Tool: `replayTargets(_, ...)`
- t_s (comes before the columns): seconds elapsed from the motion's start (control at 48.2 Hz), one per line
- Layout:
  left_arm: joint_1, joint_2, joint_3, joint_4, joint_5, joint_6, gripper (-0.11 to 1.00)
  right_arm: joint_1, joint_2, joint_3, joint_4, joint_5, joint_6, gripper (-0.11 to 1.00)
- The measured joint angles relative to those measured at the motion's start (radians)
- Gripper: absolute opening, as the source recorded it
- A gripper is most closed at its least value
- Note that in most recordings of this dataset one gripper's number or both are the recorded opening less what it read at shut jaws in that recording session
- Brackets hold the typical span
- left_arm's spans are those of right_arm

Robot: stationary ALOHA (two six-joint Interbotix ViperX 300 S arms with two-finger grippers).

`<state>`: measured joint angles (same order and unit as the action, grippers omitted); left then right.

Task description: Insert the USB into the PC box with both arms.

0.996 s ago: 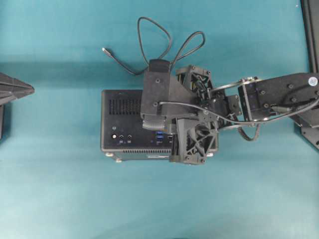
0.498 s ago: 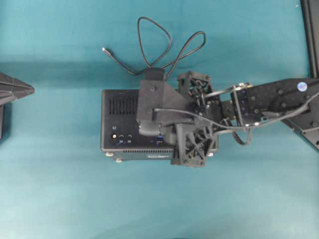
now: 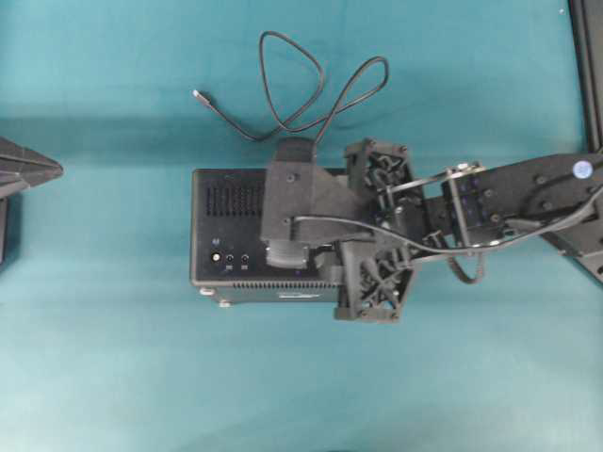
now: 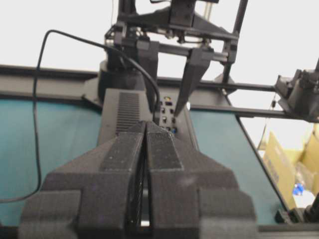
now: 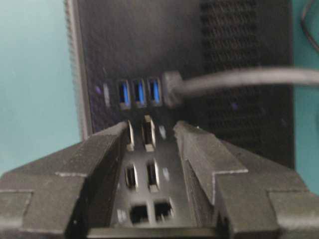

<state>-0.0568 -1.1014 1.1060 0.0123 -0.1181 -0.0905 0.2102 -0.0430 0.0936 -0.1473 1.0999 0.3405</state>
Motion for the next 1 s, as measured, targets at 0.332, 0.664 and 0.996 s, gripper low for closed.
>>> replayTargets(0.332, 0.000, 0.000, 0.008, 0.000, 0.026, 0.000, 0.00, 0.002, -0.044, 0.005, 0.000, 0.003, 0.000, 0.51)
replayTargets(0.664, 0.000, -0.002, 0.009, 0.000, 0.051, 0.000, 0.00, 0.003, -0.097, 0.034, -0.002, 0.000, 0.000, 0.51)
replayTargets(0.996, -0.002, 0.000, 0.009, 0.000, 0.094, 0.000, 0.00, 0.005, -0.146, 0.071, -0.002, 0.000, -0.002, 0.51)
